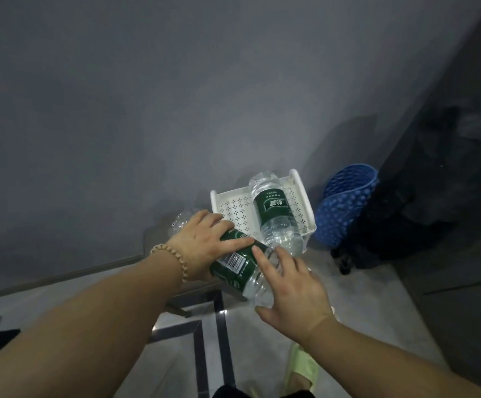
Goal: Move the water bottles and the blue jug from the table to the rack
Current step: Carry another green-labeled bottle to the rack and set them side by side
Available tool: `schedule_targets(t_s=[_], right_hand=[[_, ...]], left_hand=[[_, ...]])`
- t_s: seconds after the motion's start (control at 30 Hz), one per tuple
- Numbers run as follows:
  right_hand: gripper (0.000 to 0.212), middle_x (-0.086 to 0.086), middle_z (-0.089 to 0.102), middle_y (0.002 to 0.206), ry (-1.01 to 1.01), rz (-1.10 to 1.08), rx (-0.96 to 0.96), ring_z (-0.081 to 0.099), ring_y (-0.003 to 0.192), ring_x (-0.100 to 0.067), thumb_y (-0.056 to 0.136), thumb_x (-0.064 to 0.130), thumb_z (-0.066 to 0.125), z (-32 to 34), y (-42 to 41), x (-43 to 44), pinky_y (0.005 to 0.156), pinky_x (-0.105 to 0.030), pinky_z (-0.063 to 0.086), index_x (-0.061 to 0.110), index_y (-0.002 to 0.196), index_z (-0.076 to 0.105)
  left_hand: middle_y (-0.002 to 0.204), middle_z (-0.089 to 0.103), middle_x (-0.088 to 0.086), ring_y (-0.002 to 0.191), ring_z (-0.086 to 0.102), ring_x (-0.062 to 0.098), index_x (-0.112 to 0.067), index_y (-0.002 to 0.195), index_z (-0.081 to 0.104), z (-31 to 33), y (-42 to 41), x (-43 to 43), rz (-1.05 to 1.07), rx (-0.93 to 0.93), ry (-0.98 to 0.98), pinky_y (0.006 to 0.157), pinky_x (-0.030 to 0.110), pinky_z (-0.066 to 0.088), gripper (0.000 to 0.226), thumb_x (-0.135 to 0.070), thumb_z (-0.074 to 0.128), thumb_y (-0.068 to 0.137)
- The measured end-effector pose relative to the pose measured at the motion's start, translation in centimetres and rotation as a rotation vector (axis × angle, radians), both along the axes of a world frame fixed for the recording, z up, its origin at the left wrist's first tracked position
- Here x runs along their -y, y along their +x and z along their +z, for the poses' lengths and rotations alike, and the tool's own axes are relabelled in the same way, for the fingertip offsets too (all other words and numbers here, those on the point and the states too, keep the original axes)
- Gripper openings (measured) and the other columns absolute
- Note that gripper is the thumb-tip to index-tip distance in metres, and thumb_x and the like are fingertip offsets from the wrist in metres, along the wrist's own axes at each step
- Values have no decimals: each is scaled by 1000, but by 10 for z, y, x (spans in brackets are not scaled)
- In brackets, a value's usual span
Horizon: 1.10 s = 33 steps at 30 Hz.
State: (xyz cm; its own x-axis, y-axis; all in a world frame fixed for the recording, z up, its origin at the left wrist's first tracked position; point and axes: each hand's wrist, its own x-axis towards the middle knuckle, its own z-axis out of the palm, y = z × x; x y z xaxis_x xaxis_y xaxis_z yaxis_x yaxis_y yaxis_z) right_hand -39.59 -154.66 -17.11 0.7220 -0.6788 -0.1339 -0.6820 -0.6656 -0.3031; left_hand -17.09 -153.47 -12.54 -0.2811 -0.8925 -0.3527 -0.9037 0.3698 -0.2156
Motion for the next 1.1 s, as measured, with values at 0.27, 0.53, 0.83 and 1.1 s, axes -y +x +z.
schedule_targets(t_s=[0.27, 0.53, 0.83, 1.1], right_hand=[[117, -12, 21, 150, 117, -299, -32, 39, 124, -31, 72, 71, 57, -40, 63, 33, 87, -39, 47, 38, 134, -37], [106, -17, 9, 155, 176, -491, -140, 28, 135, -36, 82, 69, 44, -77, 118, 40, 103, -42, 37, 31, 134, -40], [98, -17, 3, 157, 175, -523, -197, 22, 137, -42, 88, 63, 42, -107, 147, 53, 103, -48, 35, 31, 133, -39], [93, -16, -19, 155, 228, -521, -194, 2, 142, -39, 92, 62, 32, -125, 142, 59, 109, -47, 24, 30, 126, -48]], left_hand=[[140, 33, 7, 130, 26, 32, -44, 140, 0, -43, 51, 124, -354, 3, 142, 111, 51, 19, 101, -41, 74, 70], [142, 33, 11, 134, 23, 37, -43, 140, 7, -107, 85, 180, -568, -100, 198, 110, 56, 12, 115, -31, 86, 58], [147, 25, 9, 139, 14, 35, -41, 142, 7, -155, 102, 197, -532, -181, 194, 114, 52, 8, 99, -5, 69, 74], [150, 21, 8, 141, 7, 33, -43, 142, 9, -175, 97, 202, -525, -237, 157, 114, 51, 4, 96, 6, 59, 77]])
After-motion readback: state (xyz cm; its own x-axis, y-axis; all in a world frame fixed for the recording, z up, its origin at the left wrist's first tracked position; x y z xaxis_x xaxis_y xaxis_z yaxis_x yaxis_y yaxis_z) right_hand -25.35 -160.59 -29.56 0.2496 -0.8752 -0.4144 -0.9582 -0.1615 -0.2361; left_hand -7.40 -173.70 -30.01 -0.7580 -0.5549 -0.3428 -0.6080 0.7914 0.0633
